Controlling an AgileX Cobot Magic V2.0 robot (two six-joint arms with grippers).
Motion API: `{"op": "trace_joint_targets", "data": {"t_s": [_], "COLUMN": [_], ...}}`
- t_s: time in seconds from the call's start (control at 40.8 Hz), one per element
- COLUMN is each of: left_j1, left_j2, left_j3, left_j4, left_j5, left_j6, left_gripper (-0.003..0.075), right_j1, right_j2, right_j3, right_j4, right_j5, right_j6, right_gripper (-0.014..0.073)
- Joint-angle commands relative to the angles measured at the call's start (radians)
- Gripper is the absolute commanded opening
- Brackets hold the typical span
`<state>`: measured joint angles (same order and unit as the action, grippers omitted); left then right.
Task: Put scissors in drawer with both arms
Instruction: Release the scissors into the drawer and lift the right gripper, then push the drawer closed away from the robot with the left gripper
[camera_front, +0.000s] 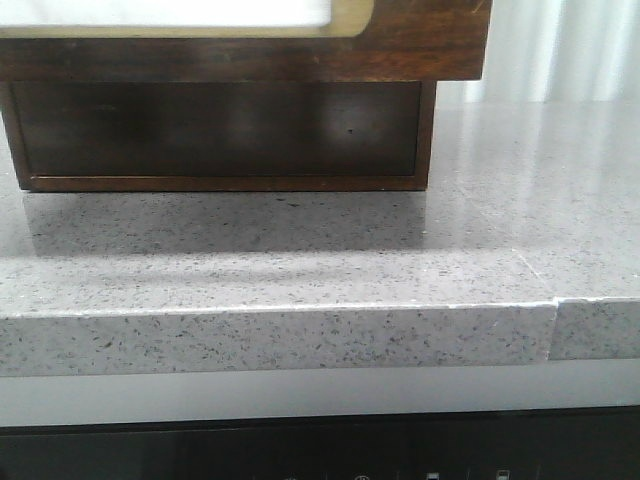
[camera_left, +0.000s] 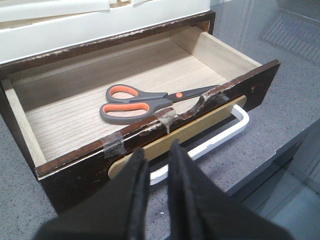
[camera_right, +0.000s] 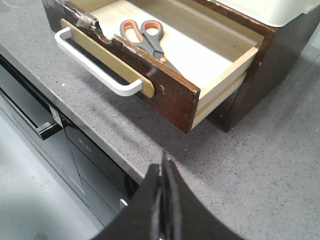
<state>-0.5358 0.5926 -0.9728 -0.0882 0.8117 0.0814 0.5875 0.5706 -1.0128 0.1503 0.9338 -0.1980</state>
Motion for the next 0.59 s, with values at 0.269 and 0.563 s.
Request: {"op": "trace_joint_targets", "data": {"t_s": [0.269, 0.563], "left_j1": [-0.008, -0.008], "left_j2": [0.006, 0.006], "left_j3": [-0.034, -0.034], "left_j4": [-0.004, -0.004], "left_j5": [-0.076, -0.076], "left_j6": [-0.008, -0.008], "left_gripper": [-0.002, -0.002], "right_j1": [0.002, 0.002], "right_j2": [0.004, 0.004], "right_j3": [-0.023, -0.023], "right_j4": [0.003, 0.003], "right_j5": [-0.099, -0.099], "right_j6": [0.003, 0.003], "right_gripper": [-0.0117, -0.0117]}}
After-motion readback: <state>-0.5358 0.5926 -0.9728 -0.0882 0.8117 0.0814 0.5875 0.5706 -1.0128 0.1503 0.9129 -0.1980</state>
